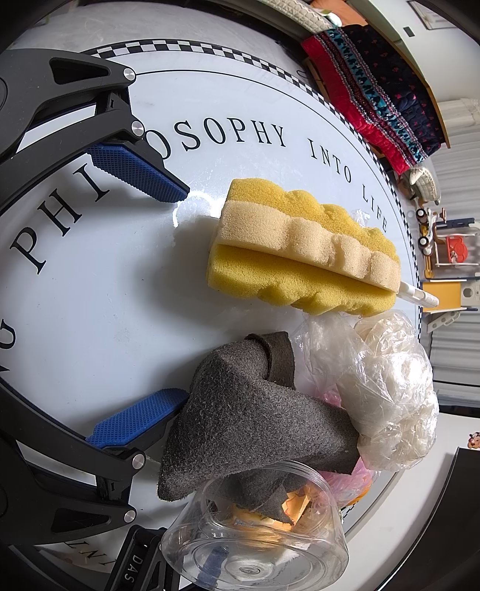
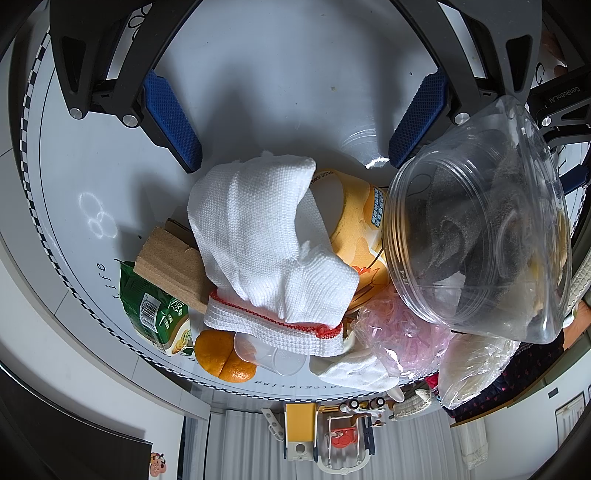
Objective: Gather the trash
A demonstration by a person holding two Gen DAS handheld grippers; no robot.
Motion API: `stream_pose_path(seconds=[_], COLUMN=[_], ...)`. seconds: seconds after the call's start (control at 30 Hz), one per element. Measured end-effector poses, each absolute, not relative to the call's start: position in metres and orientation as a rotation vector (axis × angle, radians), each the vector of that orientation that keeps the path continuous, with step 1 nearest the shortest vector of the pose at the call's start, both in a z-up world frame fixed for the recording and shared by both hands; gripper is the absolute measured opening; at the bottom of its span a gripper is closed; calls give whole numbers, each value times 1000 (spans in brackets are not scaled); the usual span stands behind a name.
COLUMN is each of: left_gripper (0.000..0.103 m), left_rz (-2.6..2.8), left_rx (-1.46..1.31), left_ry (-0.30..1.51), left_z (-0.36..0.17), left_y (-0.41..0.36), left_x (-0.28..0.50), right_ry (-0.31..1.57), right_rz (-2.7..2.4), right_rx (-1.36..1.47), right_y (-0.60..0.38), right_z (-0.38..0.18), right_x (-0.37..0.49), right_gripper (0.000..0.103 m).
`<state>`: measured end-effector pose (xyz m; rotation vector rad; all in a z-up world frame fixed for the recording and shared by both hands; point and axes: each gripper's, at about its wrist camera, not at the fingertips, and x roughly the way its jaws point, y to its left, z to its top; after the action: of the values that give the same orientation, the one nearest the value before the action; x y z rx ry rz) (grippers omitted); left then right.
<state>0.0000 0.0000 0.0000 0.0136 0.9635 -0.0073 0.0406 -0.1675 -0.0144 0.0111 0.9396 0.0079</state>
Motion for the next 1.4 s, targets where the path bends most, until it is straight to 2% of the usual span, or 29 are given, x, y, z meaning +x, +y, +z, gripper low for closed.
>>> stream_pose_path(seconds=[1.4], left_gripper=[97], left_rz=[-19], left_rx=[19], left_ry=[970], left_z=[0], left_y=[0], left_x=[0], right_ry=[938], right_rz=[10], right_rx=[16], right_y=[-168], right_z=[-13], right_x=[40], right_gripper=[100])
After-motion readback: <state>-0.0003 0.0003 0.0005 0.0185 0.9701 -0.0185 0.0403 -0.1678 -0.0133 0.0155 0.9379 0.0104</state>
